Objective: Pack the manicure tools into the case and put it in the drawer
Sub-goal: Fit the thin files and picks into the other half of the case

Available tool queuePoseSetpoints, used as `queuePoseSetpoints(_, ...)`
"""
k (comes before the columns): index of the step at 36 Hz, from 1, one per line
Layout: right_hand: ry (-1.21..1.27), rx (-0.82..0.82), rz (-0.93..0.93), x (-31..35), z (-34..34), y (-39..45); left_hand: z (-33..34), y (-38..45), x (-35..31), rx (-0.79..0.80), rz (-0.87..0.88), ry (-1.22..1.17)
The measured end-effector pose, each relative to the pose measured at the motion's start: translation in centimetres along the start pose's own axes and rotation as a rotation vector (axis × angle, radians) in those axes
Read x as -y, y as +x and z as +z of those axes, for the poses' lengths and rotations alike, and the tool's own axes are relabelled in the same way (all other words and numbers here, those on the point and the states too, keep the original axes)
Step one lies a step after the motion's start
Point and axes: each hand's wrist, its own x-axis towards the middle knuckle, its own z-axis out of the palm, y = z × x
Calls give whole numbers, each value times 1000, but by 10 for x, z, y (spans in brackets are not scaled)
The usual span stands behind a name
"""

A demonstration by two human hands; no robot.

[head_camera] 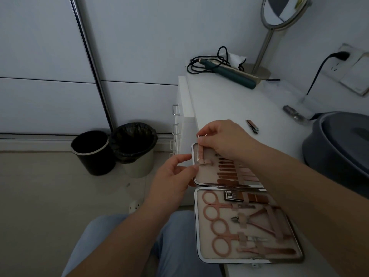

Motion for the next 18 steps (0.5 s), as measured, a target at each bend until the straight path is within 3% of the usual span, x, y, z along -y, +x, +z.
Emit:
queuePoseSetpoints(13,-37,43,-20,2,-1,-5,-2,3,3,25,-1,20)
queuePoseSetpoints(18,-163,36,-60,2,0,-9,-2,5,3,12,6,36)
